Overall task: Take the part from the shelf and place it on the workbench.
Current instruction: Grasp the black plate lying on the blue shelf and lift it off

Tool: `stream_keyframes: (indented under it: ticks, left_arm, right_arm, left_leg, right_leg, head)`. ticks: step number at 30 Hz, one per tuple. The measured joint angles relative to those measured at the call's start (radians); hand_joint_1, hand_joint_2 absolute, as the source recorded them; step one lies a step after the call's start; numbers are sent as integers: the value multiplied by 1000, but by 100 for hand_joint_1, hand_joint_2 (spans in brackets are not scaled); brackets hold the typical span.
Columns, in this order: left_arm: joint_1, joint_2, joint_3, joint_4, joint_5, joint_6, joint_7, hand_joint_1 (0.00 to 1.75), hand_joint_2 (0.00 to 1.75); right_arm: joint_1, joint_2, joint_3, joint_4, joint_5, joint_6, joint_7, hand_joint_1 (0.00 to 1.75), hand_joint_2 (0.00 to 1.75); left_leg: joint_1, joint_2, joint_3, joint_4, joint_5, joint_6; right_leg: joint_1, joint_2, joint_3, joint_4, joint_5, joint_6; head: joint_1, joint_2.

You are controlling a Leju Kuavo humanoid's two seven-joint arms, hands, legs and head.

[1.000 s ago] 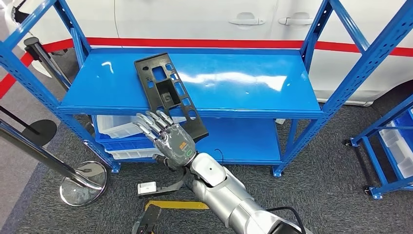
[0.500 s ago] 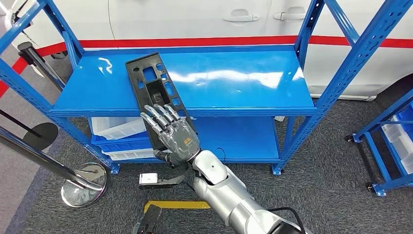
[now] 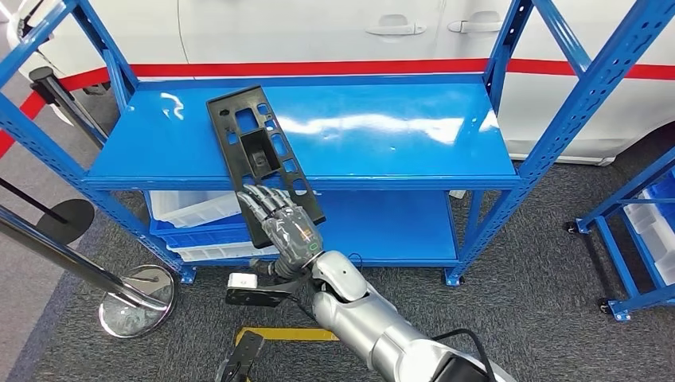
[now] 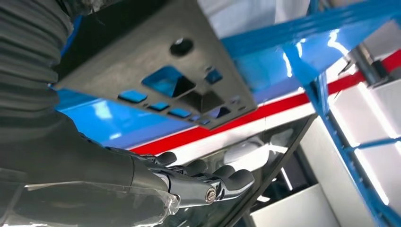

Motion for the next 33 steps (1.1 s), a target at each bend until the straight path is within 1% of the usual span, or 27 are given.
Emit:
stream_keyframes:
  ticks: [3, 7, 11, 14, 19, 22, 26, 29, 33]
  left_arm:
    - [-3, 2, 0, 0, -6, -5, 5, 0, 0]
    - [-5, 4, 0, 0, -19, -11, 14, 0, 0]
    - [-7, 4, 0, 0, -30, -5, 18, 0, 0]
    - [-9, 3, -2, 0, -40, -1, 22, 0, 0]
    - [-11, 1, -4, 0, -45, 0, 25, 0, 0]
    - [-11, -4, -5, 0, -49, 2, 26, 0, 0]
    - [-10, -11, -7, 0, -63, 4, 33, 0, 0]
    - [-11, -15, -7, 0, -67, 4, 39, 0, 0]
    - [-17, -16, -7, 0, -68, -8, 70, 0, 0]
  right_arm:
    - [-6, 0, 55, 10, -53, 14, 5, 0, 175]
    - [-13, 0, 115, 18, -127, 61, 21, 0, 175]
    - [-18, 0, 199, 20, -188, 98, 35, 0, 175]
    - [-19, 0, 259, 20, -213, 104, 51, 0, 175]
    - [-21, 0, 365, 20, -236, 89, 81, 0, 175]
    - [-26, 0, 419, 20, -207, 48, 116, 0, 175]
    - [-38, 0, 518, 20, -110, -13, 201, 0, 175]
    - [-39, 0, 575, 20, -52, -27, 254, 0, 175]
    - [-46, 0, 624, 20, 9, -33, 308, 0, 175]
  left_leg:
    - [0, 0, 0, 0, 0, 0]
    - [0, 0, 0, 0, -1, -1]
    - [0, 0, 0, 0, -1, -1]
    - [0, 0, 0, 0, -1, -1]
    - [0, 0, 0, 0, -1, -1]
    - [0, 0, 0, 0, -1, -1]
    - [0, 0, 1, 0, -1, -1]
    - [0, 0, 1, 0, -1, -1]
    - [0, 0, 1, 0, -1, -1]
  right_leg:
    - [0, 0, 1, -1, 0, 0]
    - [0, 0, 1, -1, 0, 0]
    - [0, 0, 1, -2, 0, 0]
    - [0, 0, 1, -2, 0, 0]
    - [0, 0, 1, -2, 0, 0]
    - [0, 0, 1, -2, 0, 0]
    - [0, 0, 2, -2, 0, 0]
    - [0, 0, 2, -3, 0, 0]
    - [0, 0, 2, -3, 0, 0]
  head:
    - [0, 0]
    - [0, 0]
    - [0, 0]
    - [0, 0]
    - [0, 0]
    - [0, 0]
    - [0, 0]
    - [0, 0]
    - [0, 0]
